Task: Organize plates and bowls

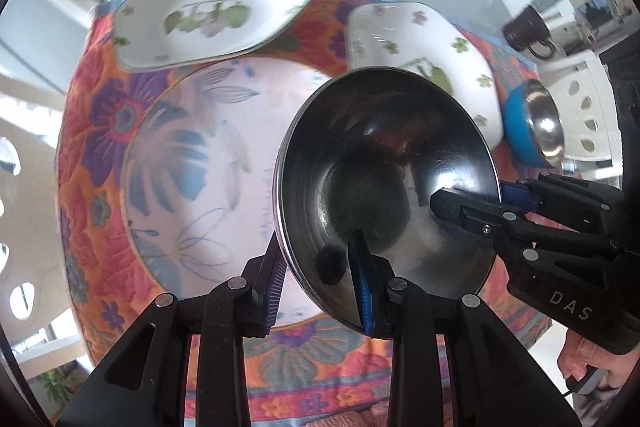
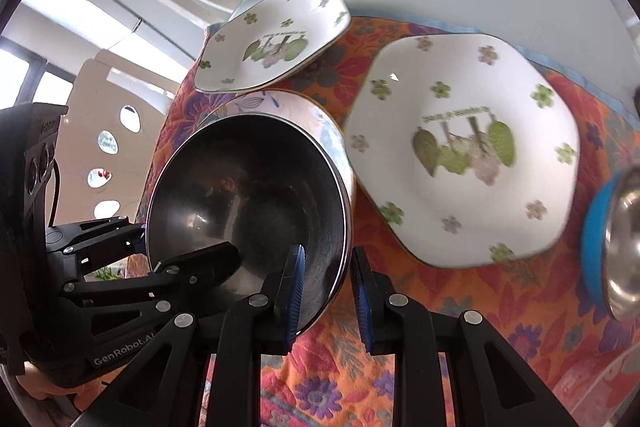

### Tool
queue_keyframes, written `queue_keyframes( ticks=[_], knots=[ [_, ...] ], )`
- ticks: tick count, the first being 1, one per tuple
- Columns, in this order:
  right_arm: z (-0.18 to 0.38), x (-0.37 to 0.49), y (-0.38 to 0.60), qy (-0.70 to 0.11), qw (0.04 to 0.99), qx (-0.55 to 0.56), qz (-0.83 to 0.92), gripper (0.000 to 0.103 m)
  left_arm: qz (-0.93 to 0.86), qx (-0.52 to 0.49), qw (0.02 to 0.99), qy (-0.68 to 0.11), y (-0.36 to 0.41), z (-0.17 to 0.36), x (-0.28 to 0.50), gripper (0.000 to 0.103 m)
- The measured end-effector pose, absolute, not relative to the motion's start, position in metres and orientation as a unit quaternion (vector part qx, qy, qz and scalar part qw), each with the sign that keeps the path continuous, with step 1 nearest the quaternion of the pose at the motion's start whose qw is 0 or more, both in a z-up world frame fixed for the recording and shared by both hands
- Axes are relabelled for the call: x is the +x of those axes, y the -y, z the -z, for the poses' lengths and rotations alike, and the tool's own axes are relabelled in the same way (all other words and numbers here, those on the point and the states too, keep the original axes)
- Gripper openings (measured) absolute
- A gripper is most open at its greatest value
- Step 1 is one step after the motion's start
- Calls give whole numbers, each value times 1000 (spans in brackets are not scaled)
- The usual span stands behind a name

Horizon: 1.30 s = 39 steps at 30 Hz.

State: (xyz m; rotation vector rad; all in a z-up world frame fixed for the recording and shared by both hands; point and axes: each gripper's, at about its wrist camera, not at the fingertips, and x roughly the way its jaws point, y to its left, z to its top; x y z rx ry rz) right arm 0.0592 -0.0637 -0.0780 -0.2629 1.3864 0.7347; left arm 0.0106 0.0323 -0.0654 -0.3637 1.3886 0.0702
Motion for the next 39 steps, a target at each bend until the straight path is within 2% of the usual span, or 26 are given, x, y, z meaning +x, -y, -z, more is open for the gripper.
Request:
queue_keyframes(
  ticks=[14,21,35,39],
  knots=[
    [79,58,191,-642,731,-61,-222,23,73,-106,749,-650,84,79,49,27],
    [83,65,223,-640,743,-54,-186,23,98,-94,735,-664,116,92,53,27],
    [85,69,240,-636,756,-25,-156,24,102,-95,736,-662,119,89,52,27],
    [77,73,244,-630,762,-27,-149,30,102,-97,736,-662,113,84,51,27]
  ],
)
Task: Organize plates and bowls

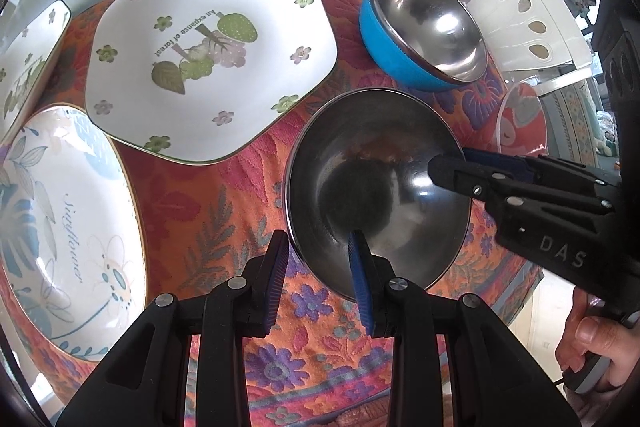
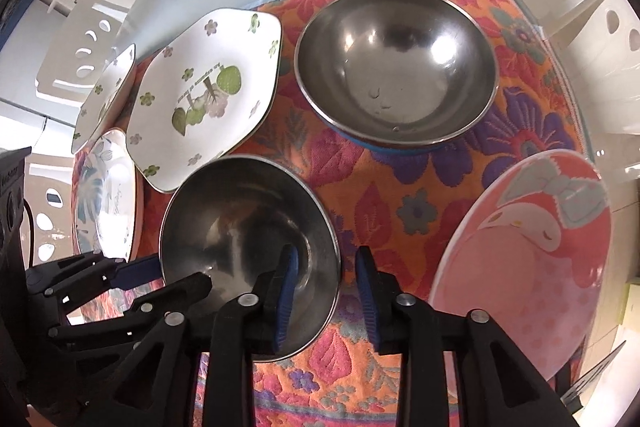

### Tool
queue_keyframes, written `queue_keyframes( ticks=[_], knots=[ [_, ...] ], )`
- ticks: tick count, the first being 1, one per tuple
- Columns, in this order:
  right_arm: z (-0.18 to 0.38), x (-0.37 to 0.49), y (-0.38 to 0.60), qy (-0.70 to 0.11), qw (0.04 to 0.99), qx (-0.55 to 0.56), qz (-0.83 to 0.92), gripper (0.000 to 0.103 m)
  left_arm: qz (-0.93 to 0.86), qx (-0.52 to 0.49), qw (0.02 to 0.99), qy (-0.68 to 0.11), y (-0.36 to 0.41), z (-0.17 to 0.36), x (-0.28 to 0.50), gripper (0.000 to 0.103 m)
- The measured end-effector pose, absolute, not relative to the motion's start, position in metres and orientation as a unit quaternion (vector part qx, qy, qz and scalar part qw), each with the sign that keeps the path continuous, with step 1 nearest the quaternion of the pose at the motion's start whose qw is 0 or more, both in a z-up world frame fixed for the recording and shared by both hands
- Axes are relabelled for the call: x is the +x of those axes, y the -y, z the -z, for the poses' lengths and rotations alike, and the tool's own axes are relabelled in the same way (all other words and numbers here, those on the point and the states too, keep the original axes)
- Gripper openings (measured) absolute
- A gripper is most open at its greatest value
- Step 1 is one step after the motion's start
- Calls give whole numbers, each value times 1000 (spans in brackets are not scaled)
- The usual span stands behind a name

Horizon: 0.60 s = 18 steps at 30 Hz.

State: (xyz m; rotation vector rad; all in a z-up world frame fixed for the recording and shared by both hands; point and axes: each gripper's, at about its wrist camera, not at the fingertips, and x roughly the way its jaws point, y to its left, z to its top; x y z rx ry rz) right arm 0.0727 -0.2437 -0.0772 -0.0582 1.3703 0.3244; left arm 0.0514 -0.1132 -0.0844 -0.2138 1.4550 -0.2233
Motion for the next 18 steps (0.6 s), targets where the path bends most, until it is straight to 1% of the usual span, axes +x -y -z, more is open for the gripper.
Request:
queue_keyframes(
  ticks=[8,11,18],
  knots=[
    [58,74,250,-614,777,-22,-137,32,92,-108,744,-653,96,66,45,27],
    [46,74,251,-607,783,-23,-137,32,87,-113,749,-647,85,58,42,29],
    [29,75,227,-593,789,-34,-157,37,48,-120,757,-641,52,46,36,29]
  ],
)
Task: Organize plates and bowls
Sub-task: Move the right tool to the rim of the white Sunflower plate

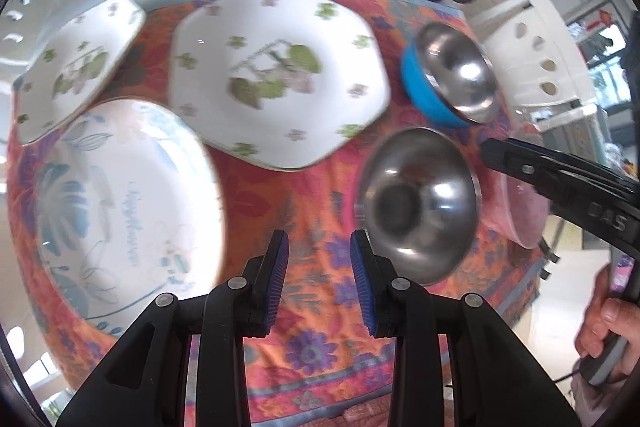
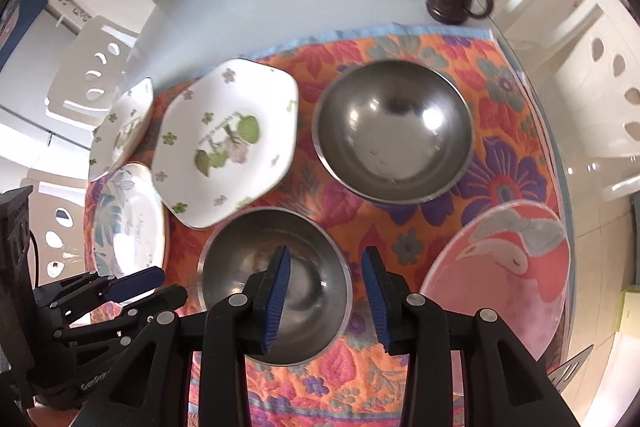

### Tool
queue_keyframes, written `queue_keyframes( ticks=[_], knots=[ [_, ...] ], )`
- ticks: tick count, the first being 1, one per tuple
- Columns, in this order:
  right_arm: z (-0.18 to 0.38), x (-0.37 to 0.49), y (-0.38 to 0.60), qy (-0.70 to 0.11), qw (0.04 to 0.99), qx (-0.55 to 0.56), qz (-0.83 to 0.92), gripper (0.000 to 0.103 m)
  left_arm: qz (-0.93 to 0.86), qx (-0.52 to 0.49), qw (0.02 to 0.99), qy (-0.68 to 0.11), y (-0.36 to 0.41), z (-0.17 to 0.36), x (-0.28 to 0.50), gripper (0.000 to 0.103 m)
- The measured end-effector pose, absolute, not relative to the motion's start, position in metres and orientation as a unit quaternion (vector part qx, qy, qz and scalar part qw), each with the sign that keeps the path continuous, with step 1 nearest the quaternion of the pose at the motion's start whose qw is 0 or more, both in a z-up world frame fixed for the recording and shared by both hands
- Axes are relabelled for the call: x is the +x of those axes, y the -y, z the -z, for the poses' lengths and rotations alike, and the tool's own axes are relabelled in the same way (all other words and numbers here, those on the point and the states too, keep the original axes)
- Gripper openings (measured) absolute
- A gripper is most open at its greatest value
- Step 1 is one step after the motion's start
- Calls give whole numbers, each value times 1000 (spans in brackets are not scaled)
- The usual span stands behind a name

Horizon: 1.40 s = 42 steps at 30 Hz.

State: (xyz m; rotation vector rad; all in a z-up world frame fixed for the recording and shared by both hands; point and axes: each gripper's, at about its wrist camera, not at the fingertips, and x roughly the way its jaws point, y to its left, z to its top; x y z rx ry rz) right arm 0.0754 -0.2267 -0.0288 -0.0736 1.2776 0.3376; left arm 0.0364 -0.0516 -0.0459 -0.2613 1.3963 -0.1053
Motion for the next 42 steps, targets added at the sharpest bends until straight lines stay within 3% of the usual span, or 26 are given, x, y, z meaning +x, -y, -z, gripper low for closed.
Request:
queue_keyframes(
  ticks=[22,42],
  knots=[
    [20,58,76,-579,762,-129,-260,43,-71,-184,755,-626,-74,42,-7,29],
    [72,15,-32,-612,696,-201,-318,48,-128,-233,714,-648,-141,85,-54,31]
  ],
)
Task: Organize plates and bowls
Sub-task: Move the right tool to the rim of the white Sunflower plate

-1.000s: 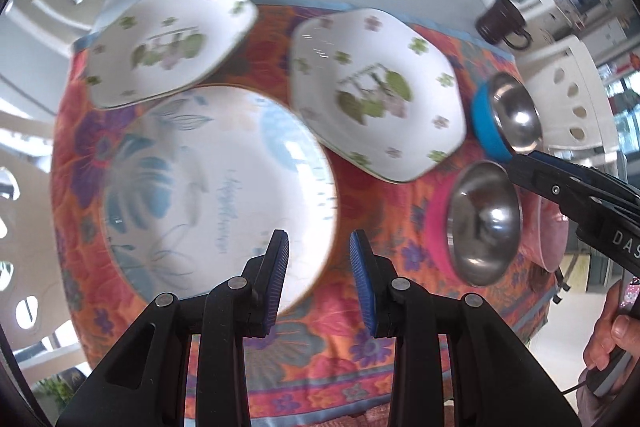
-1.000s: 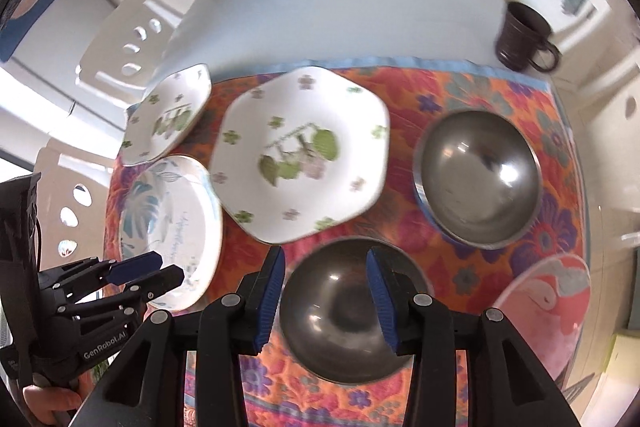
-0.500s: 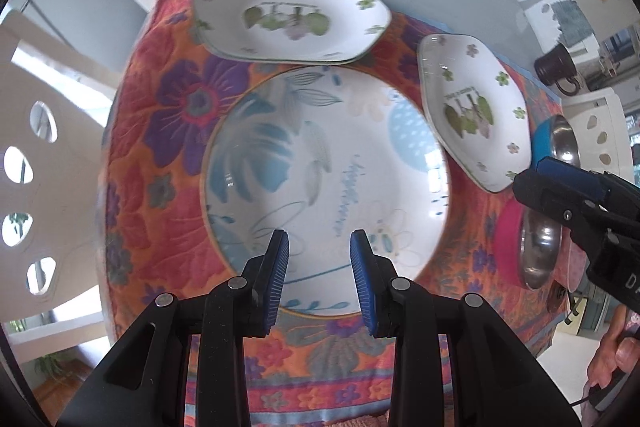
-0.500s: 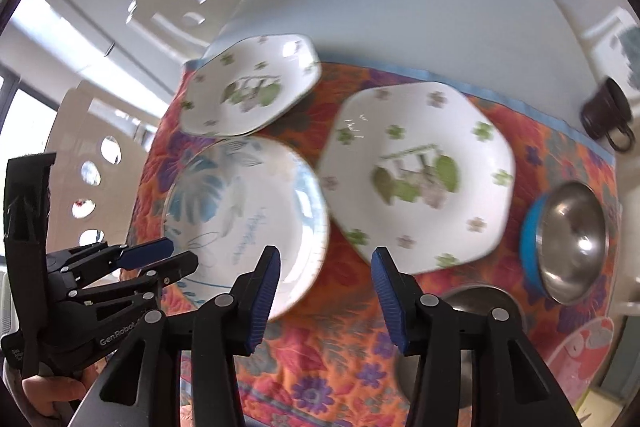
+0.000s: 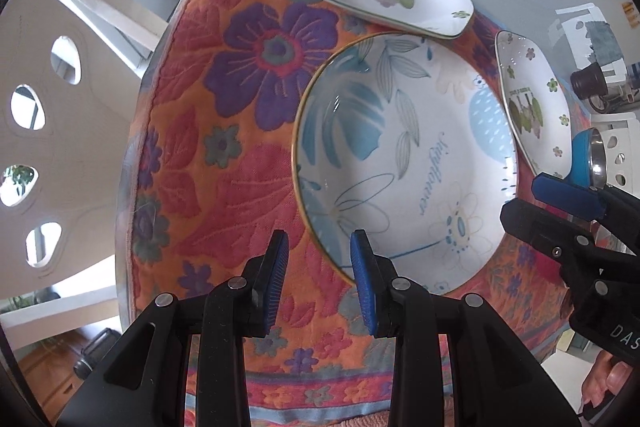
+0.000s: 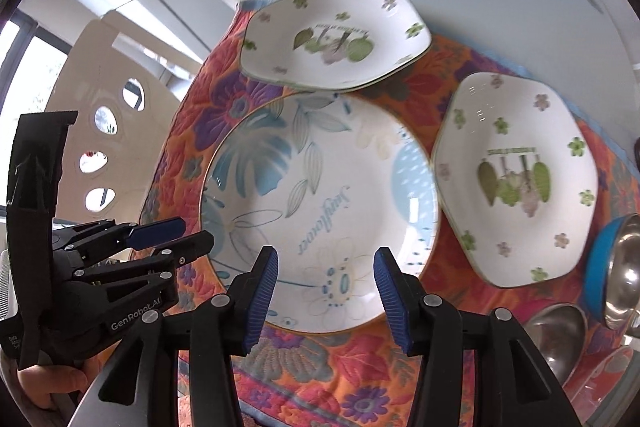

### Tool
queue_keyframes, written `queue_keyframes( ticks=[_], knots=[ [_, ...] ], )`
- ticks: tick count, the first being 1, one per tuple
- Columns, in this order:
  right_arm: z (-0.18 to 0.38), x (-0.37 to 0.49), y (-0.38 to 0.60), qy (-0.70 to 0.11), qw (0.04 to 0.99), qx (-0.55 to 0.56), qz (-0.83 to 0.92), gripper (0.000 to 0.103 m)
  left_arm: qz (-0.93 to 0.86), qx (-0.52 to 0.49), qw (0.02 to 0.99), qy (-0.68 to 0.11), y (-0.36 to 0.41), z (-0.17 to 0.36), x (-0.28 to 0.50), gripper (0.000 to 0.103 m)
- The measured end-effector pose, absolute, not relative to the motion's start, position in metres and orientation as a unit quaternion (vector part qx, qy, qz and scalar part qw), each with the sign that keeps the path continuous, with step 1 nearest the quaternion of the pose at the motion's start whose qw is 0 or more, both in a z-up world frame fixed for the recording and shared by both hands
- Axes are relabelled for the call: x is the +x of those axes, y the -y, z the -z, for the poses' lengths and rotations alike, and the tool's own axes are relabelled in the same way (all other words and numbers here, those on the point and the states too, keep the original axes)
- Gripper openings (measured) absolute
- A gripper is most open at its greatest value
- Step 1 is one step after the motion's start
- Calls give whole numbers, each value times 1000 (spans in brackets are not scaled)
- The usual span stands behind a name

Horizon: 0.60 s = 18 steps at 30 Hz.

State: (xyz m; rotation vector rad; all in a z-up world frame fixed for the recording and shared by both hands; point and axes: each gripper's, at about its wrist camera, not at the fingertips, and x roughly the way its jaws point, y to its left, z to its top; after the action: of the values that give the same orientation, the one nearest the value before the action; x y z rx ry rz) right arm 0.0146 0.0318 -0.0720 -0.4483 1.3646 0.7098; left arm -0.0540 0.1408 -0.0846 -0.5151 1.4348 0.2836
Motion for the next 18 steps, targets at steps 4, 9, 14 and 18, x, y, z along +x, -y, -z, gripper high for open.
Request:
queue_keyframes(
  ticks=[4,9,14,18],
  knots=[
    [83,11,-39,-621,687,-204,-317,50,-127,-236,709,-652,-143,91,-57,33],
    [97,9,-42,-638,675,-203,-310,53,-124,-240,700,-661,-146,101,-60,39],
    [111,8,-36,-659,663,-192,-299,68,-123,-246,695,-665,-148,105,-58,45],
    [115,8,-26,-671,659,-182,-288,70,-123,-245,692,-667,-148,108,-57,47]
  ],
)
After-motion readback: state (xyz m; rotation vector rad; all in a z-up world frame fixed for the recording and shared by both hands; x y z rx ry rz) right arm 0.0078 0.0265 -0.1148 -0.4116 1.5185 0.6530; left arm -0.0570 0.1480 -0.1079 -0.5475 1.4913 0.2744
